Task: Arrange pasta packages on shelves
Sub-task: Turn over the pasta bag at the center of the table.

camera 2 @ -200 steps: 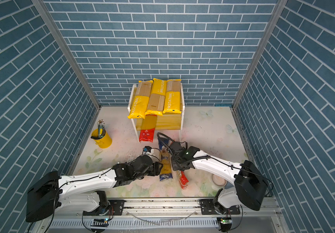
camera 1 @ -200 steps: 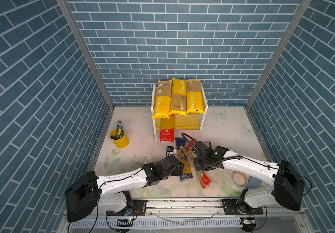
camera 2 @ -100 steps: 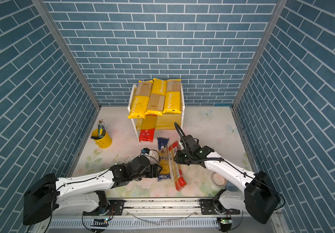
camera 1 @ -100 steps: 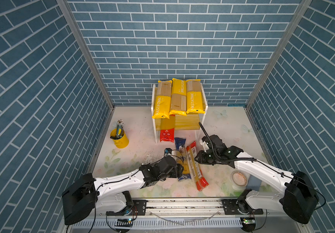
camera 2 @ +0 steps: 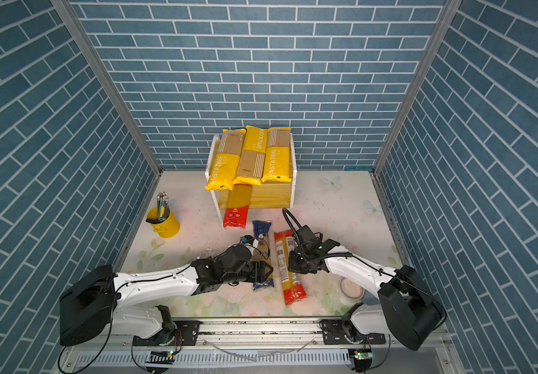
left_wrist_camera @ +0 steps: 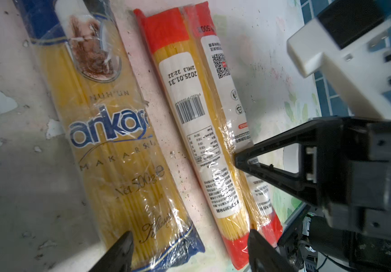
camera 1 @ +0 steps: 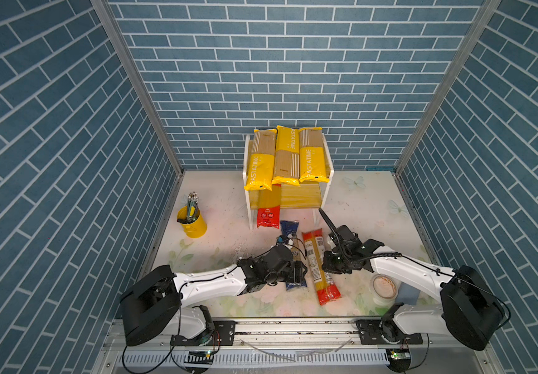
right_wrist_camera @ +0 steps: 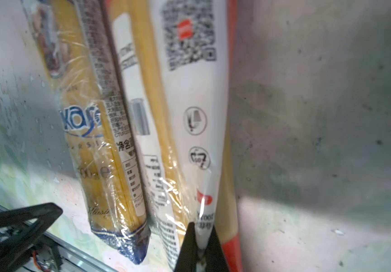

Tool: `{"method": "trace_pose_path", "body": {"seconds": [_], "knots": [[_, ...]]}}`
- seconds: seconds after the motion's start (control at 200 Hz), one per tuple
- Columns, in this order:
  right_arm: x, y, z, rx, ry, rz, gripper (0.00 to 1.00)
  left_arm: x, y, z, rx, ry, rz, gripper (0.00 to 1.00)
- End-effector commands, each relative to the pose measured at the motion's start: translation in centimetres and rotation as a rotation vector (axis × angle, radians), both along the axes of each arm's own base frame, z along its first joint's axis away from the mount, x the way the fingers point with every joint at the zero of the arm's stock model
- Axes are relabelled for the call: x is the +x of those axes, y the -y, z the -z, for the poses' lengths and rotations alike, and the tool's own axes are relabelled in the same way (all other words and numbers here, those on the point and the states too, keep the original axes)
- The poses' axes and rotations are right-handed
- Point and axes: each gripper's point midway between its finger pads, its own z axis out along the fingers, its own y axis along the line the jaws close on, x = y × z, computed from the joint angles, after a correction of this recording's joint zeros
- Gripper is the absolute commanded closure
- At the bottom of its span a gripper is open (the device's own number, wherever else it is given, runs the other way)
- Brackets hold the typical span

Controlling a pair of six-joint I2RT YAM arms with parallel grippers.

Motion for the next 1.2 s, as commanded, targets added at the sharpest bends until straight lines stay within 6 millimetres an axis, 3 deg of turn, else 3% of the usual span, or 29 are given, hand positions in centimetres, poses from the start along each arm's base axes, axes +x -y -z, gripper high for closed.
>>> {"method": "trace_pose_path", "body": {"seconds": [0.0, 0.17, 0.25, 0.345, 0.445, 0.535, 0.61, 0.705, 0.815, 0.925, 1.01, 1.14, 1.195], "knots": [[0.5, 1.3, -2.1, -0.165, 0.095, -0.07, 1.0, 0.7, -1.2, -0.9, 0.02, 0.03, -0.028, 0.23], [0.8, 2.3, -4.5, -0.48, 0.201, -0.187, 1.0, 1.5, -5.1, -0.5, 0.037, 0.018, -0.132, 0.24], [1.7, 1.2, -5.2, -0.606, 0.279, -0.232, 1.0, 1.7, -7.2, -0.3, 0.056, 0.017, -0.179, 0.24], [1.7, -2.6, -4.7, -0.621, 0.317, -0.292, 1.0, 1.5, -9.3, 0.2, 0.08, 0.007, -0.219, 0.25], [-0.5, -7.7, -3.3, -0.554, 0.304, -0.427, 0.92, 0.9, -11.0, 1.0, 0.113, -0.01, -0.247, 0.25], [-3.0, -11.7, -2.9, -0.394, 0.264, -0.525, 0.8, 0.2, -12.0, 1.5, 0.12, -0.021, -0.265, 0.25], [-5.6, -15.3, -2.9, -0.154, 0.144, -0.564, 0.74, -0.2, -12.4, 1.6, 0.111, -0.027, -0.271, 0.25], [-7.1, -17.4, -2.7, 0.02, 0.05, -0.576, 0.71, -0.5, -12.5, 1.8, 0.101, -0.035, -0.271, 0.25], [-6.1, -16.7, -4.2, 0.141, 0.042, -0.512, 0.71, -0.5, -11.3, 1.4, 0.051, -0.045, -0.241, 0.25], [-5.0, -14.0, -6.7, 0.198, 0.088, -0.449, 0.71, -0.4, -9.6, 0.5, -0.015, -0.044, -0.203, 0.25], [-3.9, -10.2, -7.3, 0.163, 0.13, -0.344, 0.71, -0.1, -8.7, -0.4, -0.03, -0.033, -0.178, 0.25], [-2.0, -2.1, -4.8, 0.04, 0.08, -0.093, 0.68, 0.3, -6.1, -1.8, -0.039, -0.019, -0.121, 0.24], [-1.8, 0.0, -4.0, 0.032, 0.055, -0.042, 0.64, 0.4, -4.6, -2.2, -0.04, -0.023, -0.094, 0.23]]}}
